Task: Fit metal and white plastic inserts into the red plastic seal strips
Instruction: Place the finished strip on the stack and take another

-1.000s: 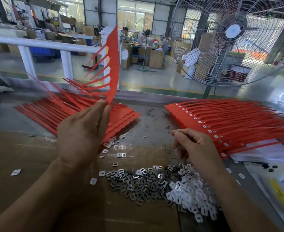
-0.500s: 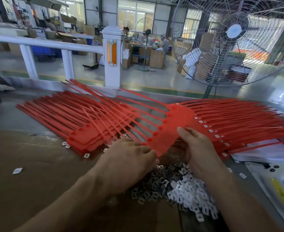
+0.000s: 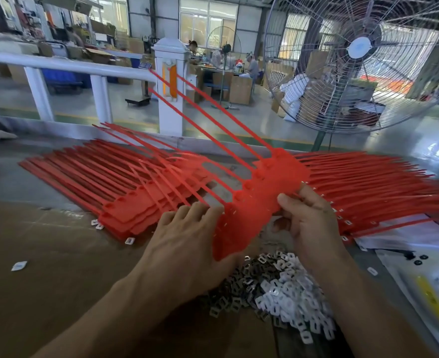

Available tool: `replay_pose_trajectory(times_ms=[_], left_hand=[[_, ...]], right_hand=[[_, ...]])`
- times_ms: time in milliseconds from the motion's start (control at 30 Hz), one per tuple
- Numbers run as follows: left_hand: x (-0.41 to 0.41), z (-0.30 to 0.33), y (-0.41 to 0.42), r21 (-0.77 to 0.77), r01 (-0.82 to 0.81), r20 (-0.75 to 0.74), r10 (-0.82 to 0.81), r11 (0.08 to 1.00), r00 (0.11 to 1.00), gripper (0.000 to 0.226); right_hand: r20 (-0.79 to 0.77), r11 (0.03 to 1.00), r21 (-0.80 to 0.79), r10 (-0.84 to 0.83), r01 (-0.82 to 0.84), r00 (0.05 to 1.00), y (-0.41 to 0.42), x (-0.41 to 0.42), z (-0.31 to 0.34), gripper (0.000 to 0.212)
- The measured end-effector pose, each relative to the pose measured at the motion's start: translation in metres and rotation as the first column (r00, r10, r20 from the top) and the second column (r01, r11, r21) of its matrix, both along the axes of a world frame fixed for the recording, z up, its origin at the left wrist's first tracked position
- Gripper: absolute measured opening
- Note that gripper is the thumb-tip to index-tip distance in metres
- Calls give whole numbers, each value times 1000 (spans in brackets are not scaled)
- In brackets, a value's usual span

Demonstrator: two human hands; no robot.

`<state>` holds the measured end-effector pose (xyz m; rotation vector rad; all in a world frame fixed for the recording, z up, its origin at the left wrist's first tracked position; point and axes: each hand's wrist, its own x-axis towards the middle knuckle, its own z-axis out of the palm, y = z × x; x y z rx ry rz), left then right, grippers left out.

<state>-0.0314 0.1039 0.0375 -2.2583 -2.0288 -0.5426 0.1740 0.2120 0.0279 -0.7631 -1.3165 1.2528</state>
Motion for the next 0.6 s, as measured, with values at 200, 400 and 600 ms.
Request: replay_pose_trajectory(times_ms=[200, 400, 600], left_hand=[[4, -3, 3, -19, -38, 90, 39, 999, 995, 96], [19, 9, -3, 265, -15, 10, 13, 964, 1000, 83], [17, 11, 4, 417, 72, -96, -34, 906, 995, 81]], right_hand=[[5, 998, 48, 27, -27, 1000, -5, -4, 5, 25], [-168, 975, -135, -197, 175, 966, -1, -2, 13, 29], [-183, 928, -232, -336, 292, 924, 2, 3, 15, 43]])
